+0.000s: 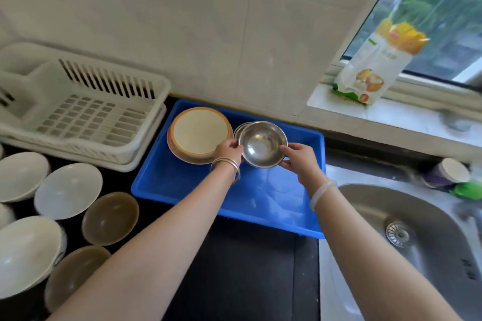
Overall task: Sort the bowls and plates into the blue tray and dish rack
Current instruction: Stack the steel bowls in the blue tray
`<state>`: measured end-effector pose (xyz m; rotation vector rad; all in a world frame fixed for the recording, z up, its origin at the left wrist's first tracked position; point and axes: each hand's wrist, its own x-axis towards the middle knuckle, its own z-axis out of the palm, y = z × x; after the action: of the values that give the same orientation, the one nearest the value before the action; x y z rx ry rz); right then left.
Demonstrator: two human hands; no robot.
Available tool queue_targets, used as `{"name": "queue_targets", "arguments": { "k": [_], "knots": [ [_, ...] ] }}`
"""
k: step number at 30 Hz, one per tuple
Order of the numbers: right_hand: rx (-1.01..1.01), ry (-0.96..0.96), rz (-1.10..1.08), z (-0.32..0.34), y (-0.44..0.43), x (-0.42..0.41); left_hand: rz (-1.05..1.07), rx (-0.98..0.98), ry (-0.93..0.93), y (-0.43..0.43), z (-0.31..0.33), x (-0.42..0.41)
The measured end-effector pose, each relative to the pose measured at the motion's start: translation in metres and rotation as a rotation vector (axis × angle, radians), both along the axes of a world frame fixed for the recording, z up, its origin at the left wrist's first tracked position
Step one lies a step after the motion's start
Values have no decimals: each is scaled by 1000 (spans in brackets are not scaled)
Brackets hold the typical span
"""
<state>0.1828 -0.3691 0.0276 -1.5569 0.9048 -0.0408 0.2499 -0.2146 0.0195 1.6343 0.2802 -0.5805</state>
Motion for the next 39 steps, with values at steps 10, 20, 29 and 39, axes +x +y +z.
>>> {"name": "queue_targets", "arguments": {
  "k": [10,20,29,39],
  "knots": [
    [-129,82,30,-26,-24,51,-124,476,-131,-36,-7,23],
    [-235,87,72,-41,-26,59,-184,641,-146,-48,-15,13],
    [-174,-2,68,-53,-15,43,52,346,-69,-50,-26,-2],
    [-239,30,142,-41,-9,22,-18,174,8,-24,-27,-15]
  ]
}}
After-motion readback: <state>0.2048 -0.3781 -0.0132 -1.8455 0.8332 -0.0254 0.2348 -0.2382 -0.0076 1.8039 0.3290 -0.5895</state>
